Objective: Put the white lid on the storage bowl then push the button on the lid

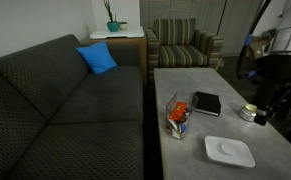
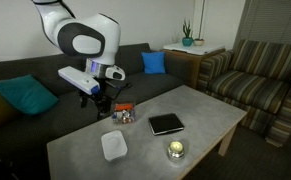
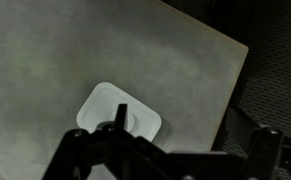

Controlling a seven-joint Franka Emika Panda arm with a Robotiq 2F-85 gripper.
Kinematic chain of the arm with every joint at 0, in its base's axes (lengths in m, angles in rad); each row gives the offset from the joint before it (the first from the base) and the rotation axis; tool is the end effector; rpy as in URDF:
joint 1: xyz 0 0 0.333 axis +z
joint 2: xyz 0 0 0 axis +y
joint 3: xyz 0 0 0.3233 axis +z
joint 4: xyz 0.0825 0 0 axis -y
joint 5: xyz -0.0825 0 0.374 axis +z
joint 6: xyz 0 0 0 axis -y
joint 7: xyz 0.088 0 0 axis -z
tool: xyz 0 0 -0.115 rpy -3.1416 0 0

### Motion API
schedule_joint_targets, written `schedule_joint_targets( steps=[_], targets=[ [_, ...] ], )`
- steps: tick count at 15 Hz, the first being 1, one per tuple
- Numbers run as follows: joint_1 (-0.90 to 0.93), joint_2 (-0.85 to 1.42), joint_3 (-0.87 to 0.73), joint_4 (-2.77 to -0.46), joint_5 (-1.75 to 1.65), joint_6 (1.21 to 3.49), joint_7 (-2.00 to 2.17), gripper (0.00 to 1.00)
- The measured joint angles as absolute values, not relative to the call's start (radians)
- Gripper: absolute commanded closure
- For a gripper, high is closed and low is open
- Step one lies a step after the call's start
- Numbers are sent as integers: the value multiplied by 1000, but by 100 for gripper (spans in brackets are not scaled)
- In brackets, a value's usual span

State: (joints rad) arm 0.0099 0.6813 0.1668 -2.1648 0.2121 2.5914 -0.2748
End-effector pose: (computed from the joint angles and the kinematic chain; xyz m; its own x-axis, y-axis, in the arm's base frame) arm 0.5048 0.0959 0.0695 0.9444 0.2497 -0.2137 0.1995 -0.9522 -0.2312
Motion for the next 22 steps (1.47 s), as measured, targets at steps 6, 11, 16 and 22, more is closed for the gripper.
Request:
schedule_joint_targets(
  steps=[6,11,16,22],
  targets=[
    [16,686,169,-2165,166,2599,-263,0],
    [45,692,161,-2164,100,2607,-203,0],
    [81,730,130,-2140,37,2640,-153,0],
    [111,843,94,-2048,-20,2715,-129,0]
  ],
)
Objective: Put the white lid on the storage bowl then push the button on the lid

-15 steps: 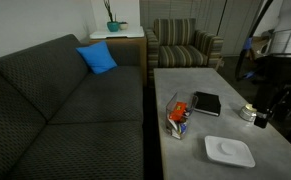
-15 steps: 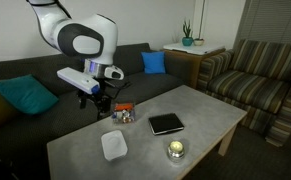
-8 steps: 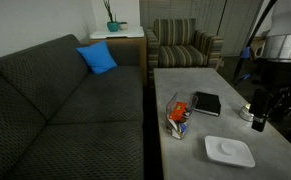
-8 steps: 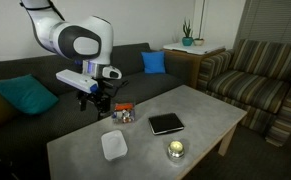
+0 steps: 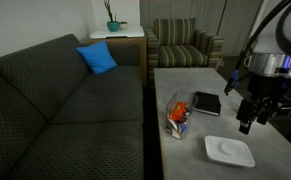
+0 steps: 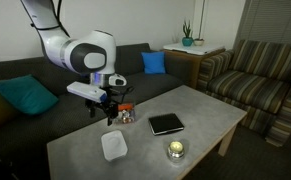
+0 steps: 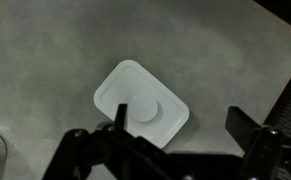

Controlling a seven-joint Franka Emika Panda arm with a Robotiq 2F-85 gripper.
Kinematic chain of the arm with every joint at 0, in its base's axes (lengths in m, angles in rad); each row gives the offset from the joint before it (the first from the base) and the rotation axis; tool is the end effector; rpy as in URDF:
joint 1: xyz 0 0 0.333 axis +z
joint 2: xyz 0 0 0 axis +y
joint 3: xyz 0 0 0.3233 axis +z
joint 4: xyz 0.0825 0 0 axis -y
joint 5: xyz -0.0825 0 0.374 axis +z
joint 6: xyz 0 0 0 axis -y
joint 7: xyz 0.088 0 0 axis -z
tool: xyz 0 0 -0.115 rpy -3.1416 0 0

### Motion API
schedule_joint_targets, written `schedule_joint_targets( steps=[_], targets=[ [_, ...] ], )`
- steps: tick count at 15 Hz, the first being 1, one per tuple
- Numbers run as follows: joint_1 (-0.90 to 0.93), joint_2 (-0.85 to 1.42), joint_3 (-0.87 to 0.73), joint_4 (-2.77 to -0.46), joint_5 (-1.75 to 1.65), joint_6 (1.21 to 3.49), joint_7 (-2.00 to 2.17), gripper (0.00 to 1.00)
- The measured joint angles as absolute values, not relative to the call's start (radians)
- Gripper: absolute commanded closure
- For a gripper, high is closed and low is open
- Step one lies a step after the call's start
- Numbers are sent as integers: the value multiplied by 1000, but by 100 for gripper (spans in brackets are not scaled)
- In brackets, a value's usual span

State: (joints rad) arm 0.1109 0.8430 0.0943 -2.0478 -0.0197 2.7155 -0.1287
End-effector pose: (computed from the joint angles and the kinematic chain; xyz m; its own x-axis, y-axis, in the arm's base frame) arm 0.5243 0.1152 0.0181 0.9323 0.3238 -0.1608 0.3135 -0.9456 -0.0867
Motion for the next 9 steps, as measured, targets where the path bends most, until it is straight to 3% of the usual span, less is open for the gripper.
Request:
schedule_joint_targets(
  steps=[9],
  targets=[
    [119,1072,70,-1833,-21,2723,-98,0]
  ],
)
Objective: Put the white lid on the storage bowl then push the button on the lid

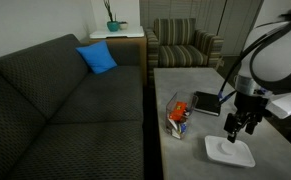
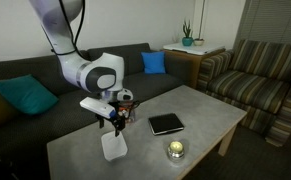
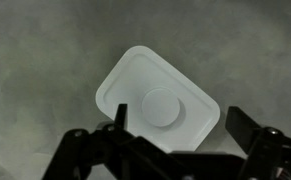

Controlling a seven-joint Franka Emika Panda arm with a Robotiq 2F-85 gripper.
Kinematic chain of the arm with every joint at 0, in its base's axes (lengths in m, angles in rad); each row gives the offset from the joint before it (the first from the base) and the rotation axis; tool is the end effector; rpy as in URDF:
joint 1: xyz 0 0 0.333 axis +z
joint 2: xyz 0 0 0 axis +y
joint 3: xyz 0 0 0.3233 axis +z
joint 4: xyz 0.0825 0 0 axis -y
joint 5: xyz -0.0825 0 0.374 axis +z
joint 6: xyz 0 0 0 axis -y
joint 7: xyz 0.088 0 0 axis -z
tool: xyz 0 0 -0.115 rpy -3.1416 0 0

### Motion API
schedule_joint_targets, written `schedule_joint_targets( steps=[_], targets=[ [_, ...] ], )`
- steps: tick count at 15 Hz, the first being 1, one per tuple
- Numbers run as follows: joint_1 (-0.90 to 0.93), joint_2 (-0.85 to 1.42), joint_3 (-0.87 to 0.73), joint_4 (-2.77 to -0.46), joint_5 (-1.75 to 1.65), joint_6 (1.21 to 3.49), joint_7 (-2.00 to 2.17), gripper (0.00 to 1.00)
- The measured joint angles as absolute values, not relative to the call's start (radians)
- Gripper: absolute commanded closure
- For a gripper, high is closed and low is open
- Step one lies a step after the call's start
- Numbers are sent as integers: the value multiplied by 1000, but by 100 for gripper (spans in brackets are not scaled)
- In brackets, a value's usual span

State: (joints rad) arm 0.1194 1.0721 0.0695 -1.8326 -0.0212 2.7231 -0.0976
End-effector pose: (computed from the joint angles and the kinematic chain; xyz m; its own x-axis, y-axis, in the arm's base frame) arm 0.5473 0.1090 -0.0567 0.9461 0.2745 -0.1718 0.2656 -0.9613 -0.0731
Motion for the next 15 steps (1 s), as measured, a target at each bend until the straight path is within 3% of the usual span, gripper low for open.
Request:
schedule_joint_targets(
  steps=[15],
  targets=[
    [161,1223,60,-1676,-22,2713,-48,0]
  ],
)
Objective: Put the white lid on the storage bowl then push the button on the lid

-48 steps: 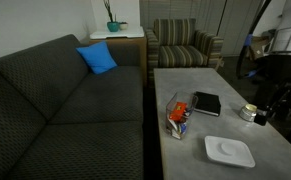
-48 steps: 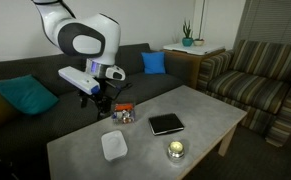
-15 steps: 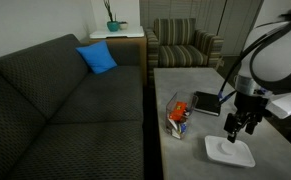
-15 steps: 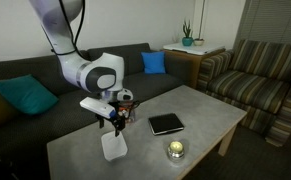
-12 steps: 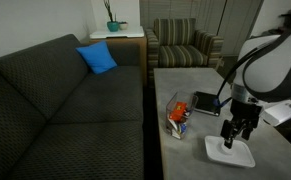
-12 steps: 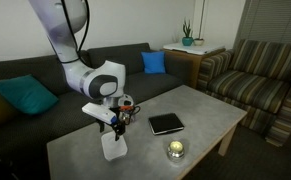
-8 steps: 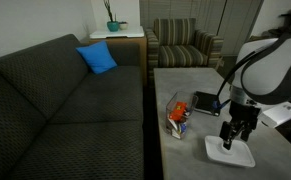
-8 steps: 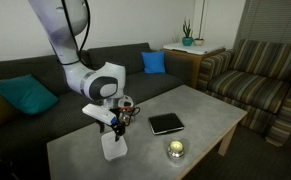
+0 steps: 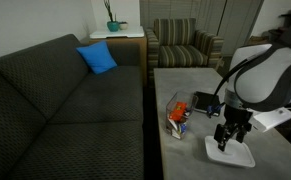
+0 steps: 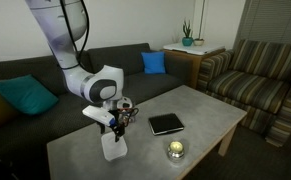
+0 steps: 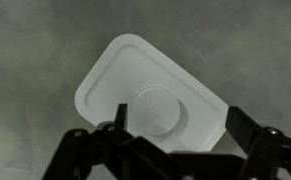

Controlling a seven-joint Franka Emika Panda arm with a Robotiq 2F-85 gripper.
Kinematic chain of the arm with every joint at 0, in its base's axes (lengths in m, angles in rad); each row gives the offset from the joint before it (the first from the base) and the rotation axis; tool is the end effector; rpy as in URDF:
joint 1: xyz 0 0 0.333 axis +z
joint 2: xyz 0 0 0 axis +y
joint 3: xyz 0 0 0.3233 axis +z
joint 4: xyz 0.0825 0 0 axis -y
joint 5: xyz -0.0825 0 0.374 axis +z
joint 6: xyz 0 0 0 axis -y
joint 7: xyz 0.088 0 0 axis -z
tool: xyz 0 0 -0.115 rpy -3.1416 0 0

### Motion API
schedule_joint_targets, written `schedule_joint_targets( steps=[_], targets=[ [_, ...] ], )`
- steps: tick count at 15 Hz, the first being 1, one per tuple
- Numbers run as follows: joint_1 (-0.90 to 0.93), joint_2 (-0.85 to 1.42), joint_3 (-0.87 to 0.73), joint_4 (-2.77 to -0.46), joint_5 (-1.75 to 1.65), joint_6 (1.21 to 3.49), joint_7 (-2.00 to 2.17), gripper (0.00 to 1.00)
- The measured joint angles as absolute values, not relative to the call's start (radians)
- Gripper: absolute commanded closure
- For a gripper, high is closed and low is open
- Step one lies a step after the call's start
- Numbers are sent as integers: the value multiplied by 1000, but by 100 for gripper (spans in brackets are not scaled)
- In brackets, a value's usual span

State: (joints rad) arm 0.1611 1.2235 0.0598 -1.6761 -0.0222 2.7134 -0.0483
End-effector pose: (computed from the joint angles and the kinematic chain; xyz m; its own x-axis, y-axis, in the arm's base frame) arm 0.5533 0.1274 -0.1061 0.9501 0.2544 -0.1805 0.2476 -0.9670 -0.0596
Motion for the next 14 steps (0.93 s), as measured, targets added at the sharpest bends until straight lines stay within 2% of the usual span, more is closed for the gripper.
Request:
schedule_joint_targets(
  steps=[12,14],
  targets=[
    [179,1353,27,-1536,-19,2737,94,0],
    [180,1356,27,-1530,-18,2738,112,26]
  ],
)
